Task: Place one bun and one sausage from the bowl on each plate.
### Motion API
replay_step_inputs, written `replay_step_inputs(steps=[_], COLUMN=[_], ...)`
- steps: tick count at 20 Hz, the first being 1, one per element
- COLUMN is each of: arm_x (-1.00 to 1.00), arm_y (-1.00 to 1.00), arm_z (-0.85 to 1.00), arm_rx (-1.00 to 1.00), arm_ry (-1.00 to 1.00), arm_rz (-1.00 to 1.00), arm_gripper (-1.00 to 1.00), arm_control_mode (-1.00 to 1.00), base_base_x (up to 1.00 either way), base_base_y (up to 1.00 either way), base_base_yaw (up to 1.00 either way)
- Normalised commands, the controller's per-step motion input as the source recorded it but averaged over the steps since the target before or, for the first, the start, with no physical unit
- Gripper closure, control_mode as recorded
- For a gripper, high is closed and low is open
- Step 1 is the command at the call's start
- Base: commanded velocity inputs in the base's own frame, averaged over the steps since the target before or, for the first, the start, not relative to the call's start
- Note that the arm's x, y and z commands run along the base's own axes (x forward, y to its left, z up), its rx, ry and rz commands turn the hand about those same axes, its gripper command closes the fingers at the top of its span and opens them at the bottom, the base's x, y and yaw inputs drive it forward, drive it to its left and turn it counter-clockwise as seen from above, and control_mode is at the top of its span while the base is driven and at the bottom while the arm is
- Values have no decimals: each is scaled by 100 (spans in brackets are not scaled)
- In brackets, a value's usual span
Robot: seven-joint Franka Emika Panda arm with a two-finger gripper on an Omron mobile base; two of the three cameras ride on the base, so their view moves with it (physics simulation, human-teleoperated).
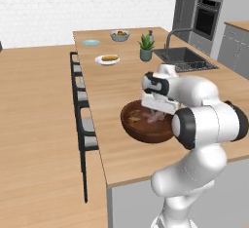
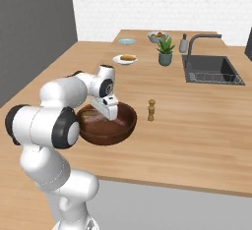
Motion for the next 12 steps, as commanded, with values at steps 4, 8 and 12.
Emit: replay_step_inputs(steps=[4,8,12], arm_x=[-34,-46,-37], arm_y=[29,27,2], arm_z=[46,35,33], arm_rx=[0,0,0], arm_ry=[0,-2,0], arm_rz=[44,49,43], arm_gripper=[100,100,100], arm_control_mode=[-100,-100,-100], base_base_x=[0,0,0], base_base_y=[0,0,0], base_base_yaw=[0,0,0])
